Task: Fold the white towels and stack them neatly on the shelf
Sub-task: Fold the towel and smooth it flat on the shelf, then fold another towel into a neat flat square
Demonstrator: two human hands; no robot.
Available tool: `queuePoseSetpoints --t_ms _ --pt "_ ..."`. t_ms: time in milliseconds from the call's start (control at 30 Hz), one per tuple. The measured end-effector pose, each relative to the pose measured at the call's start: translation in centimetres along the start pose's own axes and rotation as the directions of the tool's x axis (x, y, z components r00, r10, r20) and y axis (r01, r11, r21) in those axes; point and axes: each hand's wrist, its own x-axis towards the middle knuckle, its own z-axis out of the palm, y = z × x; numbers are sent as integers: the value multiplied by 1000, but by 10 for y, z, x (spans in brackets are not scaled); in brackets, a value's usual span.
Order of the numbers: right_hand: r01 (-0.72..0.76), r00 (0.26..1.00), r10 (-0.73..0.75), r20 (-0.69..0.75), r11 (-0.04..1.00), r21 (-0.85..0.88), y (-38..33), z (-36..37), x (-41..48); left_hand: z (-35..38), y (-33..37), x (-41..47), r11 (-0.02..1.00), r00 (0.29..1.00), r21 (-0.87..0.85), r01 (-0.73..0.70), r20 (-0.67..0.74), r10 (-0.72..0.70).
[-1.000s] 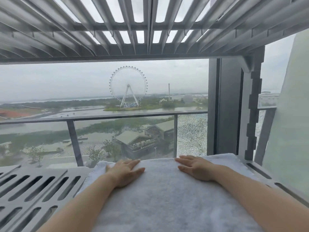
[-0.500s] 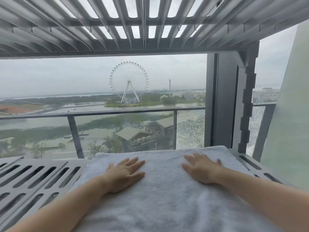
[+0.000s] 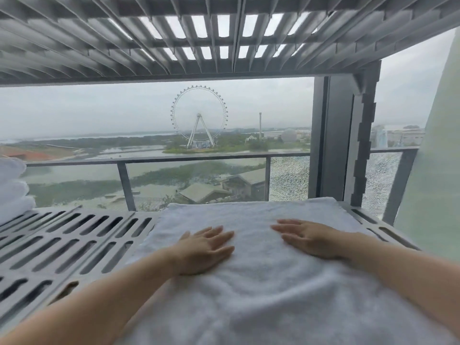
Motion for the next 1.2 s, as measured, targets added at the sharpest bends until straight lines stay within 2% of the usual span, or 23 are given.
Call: queuePoseSetpoints --t_ms 67,133,267,367,433,567,600,667,733,800,900,1067,1200 --pt "-126 992 126 -4 990 -71 6 -10 -24 -6 -13 -20 998 998 28 48 39 -50" --pt "-188 982 187 -27 978 -88 1 -16 -44 -13 -20 -39 995 997 76 57 37 -60" --pt "-93 985 100 -140 994 58 -62 -4 -60 -12 11 -74 989 991 -74 -130 -34 128" --pt "34 999 -32 -18 994 101 -111 18 -80 8 30 -98 970 970 21 -241 -7 241" --pt "26 998 -26 50 1000 -9 -119 26 -99 11 19 -115 974 975 45 -221 -4 221" --pt "-179 984 178 -27 982 -67 -121 20 -130 0 -11 -150 993 991 23 -119 55 118" --pt "-189 979 185 -86 981 -41 -129 20 -135 -2 -14 -158 995 995 35 -98 30 97" --pt "-113 960 118 -255 993 32 -154 22 -146 -3 -10 -176 990 983 32 -134 -125 137" --pt "39 938 -8 -346 996 82 -187 26 -160 -4 2 -196 955 908 -10 -295 -315 277" --pt "139 937 -96 -337 985 107 -217 28 -173 -5 17 -217 893 832 -49 -448 -389 396" --pt "140 944 -92 -316 981 134 -241 29 -188 -4 29 -243 861 805 -1 -509 -355 475" --pt "53 967 -34 -251 996 69 -251 29 -205 -6 19 -264 887 827 81 -455 -331 454" --pt "19 969 -17 -246 1000 6 -253 33 -207 -17 11 -274 888 877 179 -424 -163 452"
